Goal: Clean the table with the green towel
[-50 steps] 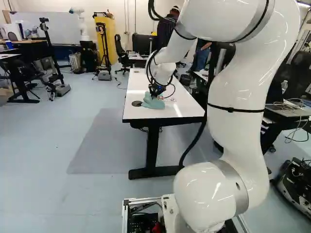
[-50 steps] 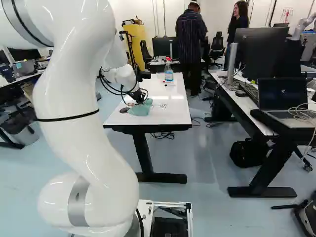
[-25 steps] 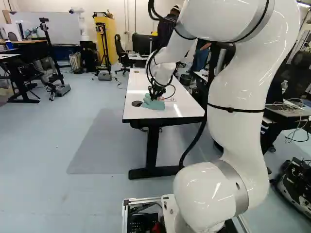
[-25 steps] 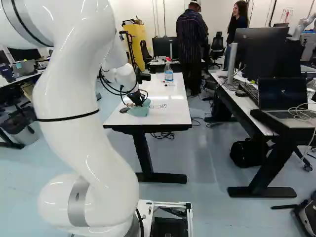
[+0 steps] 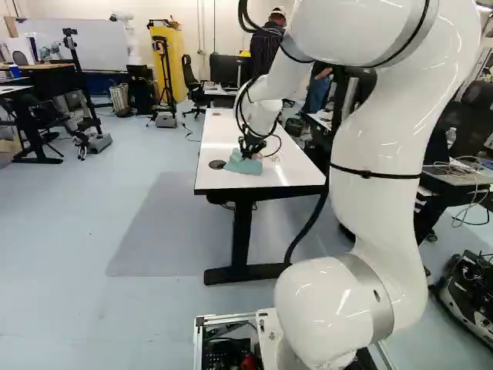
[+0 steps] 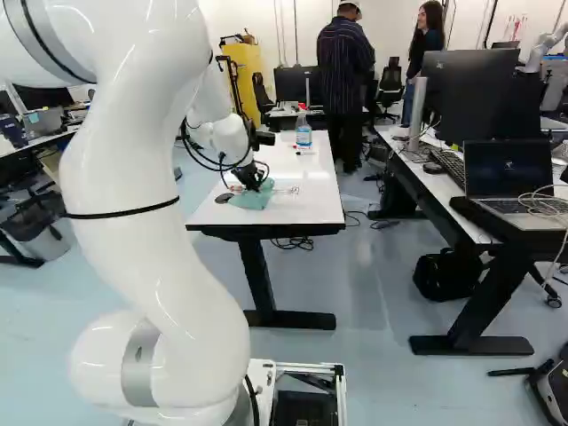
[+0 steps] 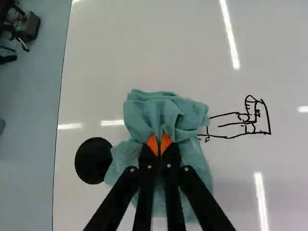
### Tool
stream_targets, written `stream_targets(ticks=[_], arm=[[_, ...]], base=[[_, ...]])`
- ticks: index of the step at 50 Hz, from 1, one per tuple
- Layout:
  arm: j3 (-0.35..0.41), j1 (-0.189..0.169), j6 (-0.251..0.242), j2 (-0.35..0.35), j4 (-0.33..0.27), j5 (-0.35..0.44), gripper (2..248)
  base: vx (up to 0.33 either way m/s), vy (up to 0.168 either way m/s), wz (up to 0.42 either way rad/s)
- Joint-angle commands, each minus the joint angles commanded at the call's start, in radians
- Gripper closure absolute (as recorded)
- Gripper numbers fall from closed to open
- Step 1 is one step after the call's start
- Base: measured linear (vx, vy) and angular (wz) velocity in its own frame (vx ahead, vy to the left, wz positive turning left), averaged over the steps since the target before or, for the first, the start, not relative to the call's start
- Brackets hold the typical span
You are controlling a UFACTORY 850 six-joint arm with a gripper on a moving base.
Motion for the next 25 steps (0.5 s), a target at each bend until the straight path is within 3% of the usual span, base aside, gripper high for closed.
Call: stream_targets(ticks=[25], arm=[[0.007,-0.079,0.000,0.006,0.000,0.000,222]], base=[[0.000,0.000,0.000]])
